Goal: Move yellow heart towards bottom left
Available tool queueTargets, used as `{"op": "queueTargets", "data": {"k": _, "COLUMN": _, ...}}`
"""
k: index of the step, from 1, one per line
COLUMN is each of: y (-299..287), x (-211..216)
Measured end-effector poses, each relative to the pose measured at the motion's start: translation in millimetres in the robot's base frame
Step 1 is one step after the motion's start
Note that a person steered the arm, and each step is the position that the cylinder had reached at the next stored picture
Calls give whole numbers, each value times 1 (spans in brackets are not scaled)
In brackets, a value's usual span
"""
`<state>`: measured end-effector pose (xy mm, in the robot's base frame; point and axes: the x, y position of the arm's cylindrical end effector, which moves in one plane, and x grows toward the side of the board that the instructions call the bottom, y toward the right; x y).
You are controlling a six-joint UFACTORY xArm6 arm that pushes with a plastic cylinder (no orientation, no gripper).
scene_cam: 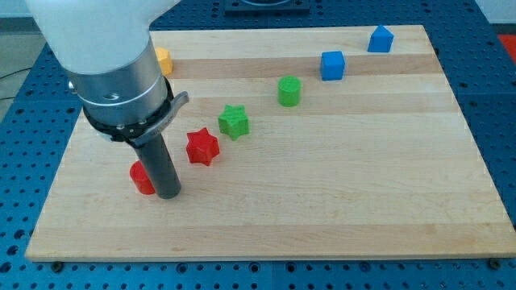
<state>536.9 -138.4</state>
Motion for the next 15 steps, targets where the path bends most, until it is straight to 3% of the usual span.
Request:
{"op": "queueTargets", "data": {"k": 1, "y": 12, "x": 9}}
{"op": "queueTargets", "data": {"k": 3, "y": -5, "x": -87}}
{"op": "queueTargets", "data": {"k": 4, "y": -6, "x": -98}}
{"op": "queueTargets", "data": {"k": 6, "y": 62, "x": -101}}
{"op": "queueTargets", "data": {"k": 9, "y": 76, "x": -114}}
{"op": "queueTargets", "data": {"k": 12, "y": 118, "x": -55}}
{"op": "queueTargets", "data": {"k": 13, "y": 100, "x": -55}}
{"op": "queueTargets", "data": {"k": 14, "y": 77, "x": -64}}
{"op": "queueTargets", "data": {"k": 15, "y": 74, "x": -116}}
